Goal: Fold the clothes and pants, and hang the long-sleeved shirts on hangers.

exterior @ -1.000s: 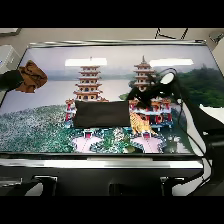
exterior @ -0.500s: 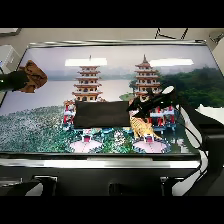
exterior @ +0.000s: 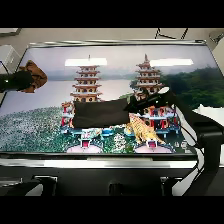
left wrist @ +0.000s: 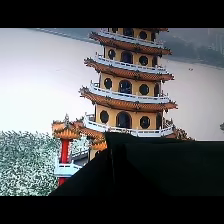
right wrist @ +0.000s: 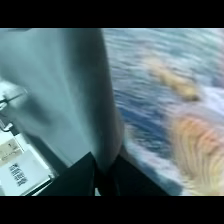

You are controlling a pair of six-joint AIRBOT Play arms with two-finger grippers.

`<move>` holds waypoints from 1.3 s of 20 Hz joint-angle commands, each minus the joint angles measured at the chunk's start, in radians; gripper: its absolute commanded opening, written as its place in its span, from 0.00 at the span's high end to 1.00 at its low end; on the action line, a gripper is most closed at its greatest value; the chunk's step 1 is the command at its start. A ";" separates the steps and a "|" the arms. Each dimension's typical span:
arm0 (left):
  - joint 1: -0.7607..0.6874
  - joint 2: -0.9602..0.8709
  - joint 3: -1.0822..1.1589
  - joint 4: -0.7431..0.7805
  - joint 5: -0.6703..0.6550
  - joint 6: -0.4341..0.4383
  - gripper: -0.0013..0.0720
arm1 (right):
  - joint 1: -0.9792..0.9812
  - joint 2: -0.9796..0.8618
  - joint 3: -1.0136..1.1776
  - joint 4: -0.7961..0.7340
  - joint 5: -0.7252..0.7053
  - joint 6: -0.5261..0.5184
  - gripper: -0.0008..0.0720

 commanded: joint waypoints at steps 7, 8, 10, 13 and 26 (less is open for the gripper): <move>-0.002 0.000 0.000 -0.001 0.004 0.001 0.95 | -0.385 0.279 0.357 -0.226 0.200 0.163 0.94; -0.002 0.000 0.000 -0.001 0.004 0.003 0.95 | -0.443 0.312 0.369 -0.261 0.197 0.186 0.94; -0.002 0.000 0.000 -0.001 0.004 0.004 0.95 | -0.561 0.370 0.370 -0.291 0.177 0.224 0.94; -0.002 0.000 0.000 -0.001 0.004 0.005 0.95 | -0.742 0.426 0.370 -0.309 0.148 0.281 0.94; -0.002 0.000 0.000 -0.001 0.005 0.031 0.95 | -1.185 0.528 0.370 -0.328 0.391 0.467 0.94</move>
